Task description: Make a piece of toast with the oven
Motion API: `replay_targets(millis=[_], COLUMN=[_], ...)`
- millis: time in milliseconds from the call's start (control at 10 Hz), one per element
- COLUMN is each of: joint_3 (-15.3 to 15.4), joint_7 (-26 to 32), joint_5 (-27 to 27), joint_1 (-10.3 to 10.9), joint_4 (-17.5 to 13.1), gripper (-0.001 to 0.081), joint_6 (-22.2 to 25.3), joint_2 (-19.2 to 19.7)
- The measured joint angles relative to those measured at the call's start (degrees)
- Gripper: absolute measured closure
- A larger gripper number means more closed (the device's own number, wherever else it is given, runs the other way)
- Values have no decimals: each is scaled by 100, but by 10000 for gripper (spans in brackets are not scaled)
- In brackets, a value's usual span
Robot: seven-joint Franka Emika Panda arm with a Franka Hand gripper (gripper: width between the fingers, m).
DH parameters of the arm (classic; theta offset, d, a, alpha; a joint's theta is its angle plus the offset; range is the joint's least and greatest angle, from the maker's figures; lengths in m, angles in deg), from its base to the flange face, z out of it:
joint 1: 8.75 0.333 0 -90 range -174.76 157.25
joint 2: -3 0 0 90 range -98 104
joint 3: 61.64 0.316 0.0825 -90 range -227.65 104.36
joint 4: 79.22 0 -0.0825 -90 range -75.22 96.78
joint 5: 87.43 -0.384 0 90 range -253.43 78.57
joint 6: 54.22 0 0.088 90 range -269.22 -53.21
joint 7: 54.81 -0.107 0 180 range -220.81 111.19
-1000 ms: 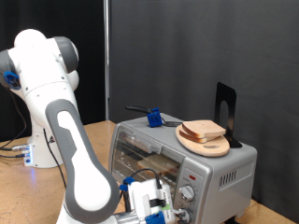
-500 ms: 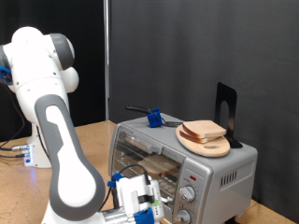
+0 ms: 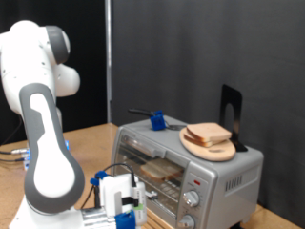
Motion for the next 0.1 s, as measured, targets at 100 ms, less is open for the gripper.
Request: replay_targets(millis=[100], joint_3=[-110], joint_7=[-387], joint_5=[184], joint_1=[-24], joint_4=[-4], gripper=[11], joint_6=[137], joint_2=[-103])
